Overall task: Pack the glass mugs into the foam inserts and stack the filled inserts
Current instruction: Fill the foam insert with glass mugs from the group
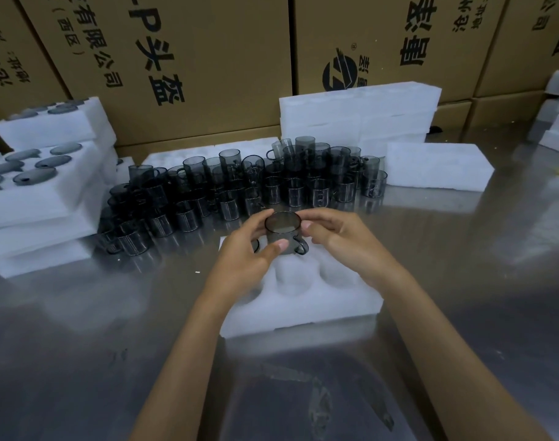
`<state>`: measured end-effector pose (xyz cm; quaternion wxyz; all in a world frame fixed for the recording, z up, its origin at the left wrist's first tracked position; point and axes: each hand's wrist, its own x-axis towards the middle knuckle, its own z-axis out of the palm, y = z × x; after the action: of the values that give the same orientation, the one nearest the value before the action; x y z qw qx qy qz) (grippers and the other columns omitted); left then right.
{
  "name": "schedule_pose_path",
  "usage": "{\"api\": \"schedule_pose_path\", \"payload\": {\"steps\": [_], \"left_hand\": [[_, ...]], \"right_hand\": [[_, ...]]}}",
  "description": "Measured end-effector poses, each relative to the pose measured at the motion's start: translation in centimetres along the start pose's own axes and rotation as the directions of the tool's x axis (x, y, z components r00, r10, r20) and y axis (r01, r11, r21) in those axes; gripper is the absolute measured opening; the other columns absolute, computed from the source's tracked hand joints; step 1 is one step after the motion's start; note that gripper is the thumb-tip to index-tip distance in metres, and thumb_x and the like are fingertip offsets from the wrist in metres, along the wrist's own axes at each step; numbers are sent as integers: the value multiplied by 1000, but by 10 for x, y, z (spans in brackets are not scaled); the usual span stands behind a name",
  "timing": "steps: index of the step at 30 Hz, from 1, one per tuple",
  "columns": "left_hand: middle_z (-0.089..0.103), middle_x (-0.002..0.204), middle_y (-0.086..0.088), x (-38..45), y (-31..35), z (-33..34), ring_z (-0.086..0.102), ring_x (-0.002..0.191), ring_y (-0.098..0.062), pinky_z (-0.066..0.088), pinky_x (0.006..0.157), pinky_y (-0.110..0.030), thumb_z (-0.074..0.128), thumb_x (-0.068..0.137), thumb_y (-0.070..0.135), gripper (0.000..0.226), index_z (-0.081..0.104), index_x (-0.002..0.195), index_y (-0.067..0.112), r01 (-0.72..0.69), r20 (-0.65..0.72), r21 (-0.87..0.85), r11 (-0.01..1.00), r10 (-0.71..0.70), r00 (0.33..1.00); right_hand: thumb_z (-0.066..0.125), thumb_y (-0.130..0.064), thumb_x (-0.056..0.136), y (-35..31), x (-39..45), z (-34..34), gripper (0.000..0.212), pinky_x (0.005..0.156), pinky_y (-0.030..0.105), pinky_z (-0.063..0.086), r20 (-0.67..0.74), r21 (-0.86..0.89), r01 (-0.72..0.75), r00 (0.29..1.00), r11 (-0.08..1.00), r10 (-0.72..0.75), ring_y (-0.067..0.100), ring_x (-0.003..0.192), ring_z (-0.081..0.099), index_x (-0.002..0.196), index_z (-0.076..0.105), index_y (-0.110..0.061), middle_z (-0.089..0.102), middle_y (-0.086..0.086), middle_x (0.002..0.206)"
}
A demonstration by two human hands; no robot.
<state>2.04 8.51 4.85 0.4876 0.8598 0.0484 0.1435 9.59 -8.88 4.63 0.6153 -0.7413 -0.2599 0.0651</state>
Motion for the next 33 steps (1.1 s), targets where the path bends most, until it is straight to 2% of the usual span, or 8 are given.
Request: {"api": "schedule_pose_path", "payload": {"steps": [5, 7, 11, 14, 16, 22, 27, 33], "left_hand": [[57, 137, 12, -2, 0, 2, 47, 129, 1, 31, 103, -14, 72, 90, 20, 62, 46, 146, 25, -21, 18, 65, 998, 20, 1000], [54, 141, 14, -3, 0, 2, 42, 128, 6, 29, 96, -6, 71, 91, 26, 62, 45, 147, 27, -17, 24, 98, 995, 14, 1000], [52, 146, 11, -3, -1, 1, 44, 131, 3, 28, 85, 7, 61, 97, 36, 53, 47, 146, 27, 10, 6, 106, 994, -11, 1000], [47, 151, 6, -4, -1, 2, 40, 141, -11, 33, 114, -24, 56, 99, 38, 51, 46, 147, 27, -5, 14, 199, 980, 2, 1000], [43, 154, 4, -4, -1, 2, 33, 146, -13, 28, 120, -38, 55, 99, 40, 51, 46, 147, 28, 13, 7, 228, 974, -15, 1000], [24, 164, 1, -3, -2, 3, 11, 153, -15, 19, 118, -38, 53, 100, 43, 49, 45, 147, 33, 19, -5, 333, 943, -18, 1000], [31, 161, 6, 1, -6, 4, -1, 153, -9, 2, 121, -44, 50, 101, 40, 48, 45, 147, 29, -27, 28, 392, 919, 17, 999], [36, 158, 8, 5, -10, 9, 19, 150, -14, 1, 121, -41, 47, 100, 44, 49, 45, 147, 29, -31, 57, 542, 840, 0, 998]], "right_hand": [[67, -19, 95, 3, 1, 3, 10, 87, 16, 49, -45, -44, 9, 999, 999, -11, -3, 92, 66, 100, 72, -26, 73, -14, 93], [69, -17, 94, 4, 1, 3, 7, 78, 8, 45, -48, -87, 35, 998, 996, -39, -9, 82, 64, 99, 72, -21, 72, -16, 87], [70, -20, 93, 3, -1, 4, 13, 81, 13, 47, -38, -163, 44, 998, 986, -51, -3, 87, 65, 105, 71, -19, 73, -13, 93], [68, -24, 94, 2, -1, 5, 25, 89, 19, 46, -22, -227, 35, 999, 973, -42, 3, 101, 65, 120, 68, -24, 73, -10, 104], [67, -25, 94, 2, -1, 6, 26, 91, 20, 44, -27, -266, 47, 998, 963, -56, 3, 103, 63, 120, 70, -24, 72, -12, 103], [64, -31, 95, 7, 1, 6, 26, 97, 25, 33, -36, -415, 44, 997, 909, -64, 12, 118, 41, 120, 70, -26, 64, -9, 109], [64, -34, 94, 8, 2, 7, 22, 104, 32, 26, -63, -521, 38, 995, 853, -82, 14, 125, 35, 115, 71, -31, 58, -4, 117], [60, -46, 91, 10, 3, 10, 24, 94, 27, 9, -78, -708, -11, 995, 707, -62, 11, 127, 33, 113, 68, -42, 51, -14, 118]]}}
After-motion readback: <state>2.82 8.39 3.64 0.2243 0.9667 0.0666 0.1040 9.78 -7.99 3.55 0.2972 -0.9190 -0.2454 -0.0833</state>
